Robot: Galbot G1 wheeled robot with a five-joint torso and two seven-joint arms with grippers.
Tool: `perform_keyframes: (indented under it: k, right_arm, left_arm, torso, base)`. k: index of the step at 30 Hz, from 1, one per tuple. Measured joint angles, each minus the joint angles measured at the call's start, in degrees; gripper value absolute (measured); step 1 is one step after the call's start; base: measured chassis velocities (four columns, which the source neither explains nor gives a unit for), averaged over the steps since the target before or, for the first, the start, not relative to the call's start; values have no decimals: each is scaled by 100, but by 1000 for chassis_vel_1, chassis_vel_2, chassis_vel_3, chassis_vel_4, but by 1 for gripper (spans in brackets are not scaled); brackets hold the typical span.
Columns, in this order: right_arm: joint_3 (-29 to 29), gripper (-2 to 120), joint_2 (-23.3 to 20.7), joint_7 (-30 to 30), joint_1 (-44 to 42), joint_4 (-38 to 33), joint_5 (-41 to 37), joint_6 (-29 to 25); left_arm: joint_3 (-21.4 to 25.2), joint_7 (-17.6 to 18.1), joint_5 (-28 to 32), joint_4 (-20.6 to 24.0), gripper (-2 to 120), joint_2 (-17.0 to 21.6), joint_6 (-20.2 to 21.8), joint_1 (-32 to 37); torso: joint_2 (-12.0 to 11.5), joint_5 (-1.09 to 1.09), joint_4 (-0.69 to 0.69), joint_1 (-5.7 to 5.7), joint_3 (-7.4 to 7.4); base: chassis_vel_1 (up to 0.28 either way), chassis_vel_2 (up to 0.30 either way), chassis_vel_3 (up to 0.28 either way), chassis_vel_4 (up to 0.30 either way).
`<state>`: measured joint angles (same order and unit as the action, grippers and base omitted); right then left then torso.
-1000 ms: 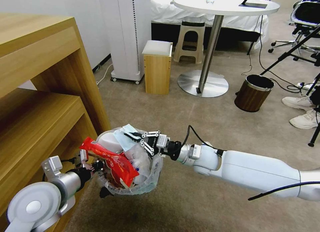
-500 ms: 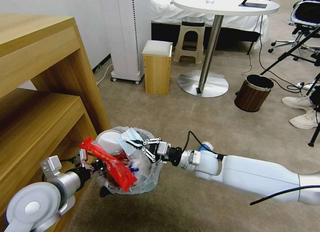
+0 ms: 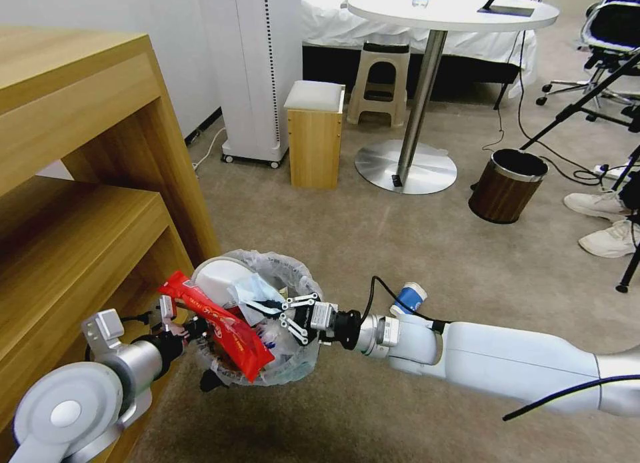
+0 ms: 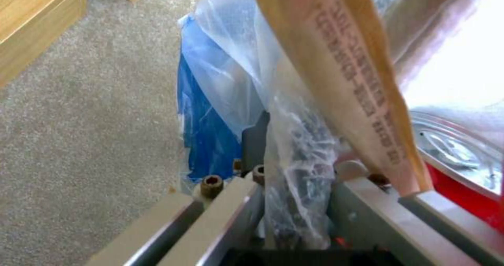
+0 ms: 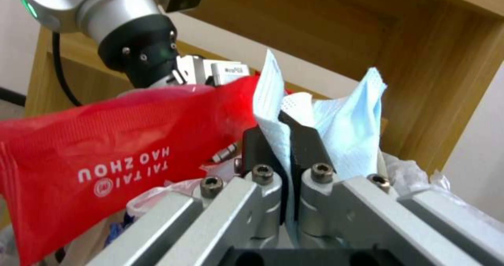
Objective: Pick up the trash bin and place the garbage on the floor into it.
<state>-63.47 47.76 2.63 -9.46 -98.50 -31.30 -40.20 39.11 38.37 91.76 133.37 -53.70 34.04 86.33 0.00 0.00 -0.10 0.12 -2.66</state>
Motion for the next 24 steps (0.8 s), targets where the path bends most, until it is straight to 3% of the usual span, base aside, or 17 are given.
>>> perform_keyframes:
  k: [5, 24]
  right_arm:
    - [18, 3, -33, -127, -15, 44, 77, 1]
    - [161, 71, -61, -366, -73, 99, 206, 29]
  left_arm:
    - [-13, 0, -4, 18, 0, -13, -1, 16]
    - [17, 9, 15, 146, 0, -23, -11, 115]
  torso:
    - [0, 0, 0, 0, 0]
    - [0, 0, 0, 0, 0]
  base:
    - [0, 0, 0, 0]
    - [0, 0, 0, 0]
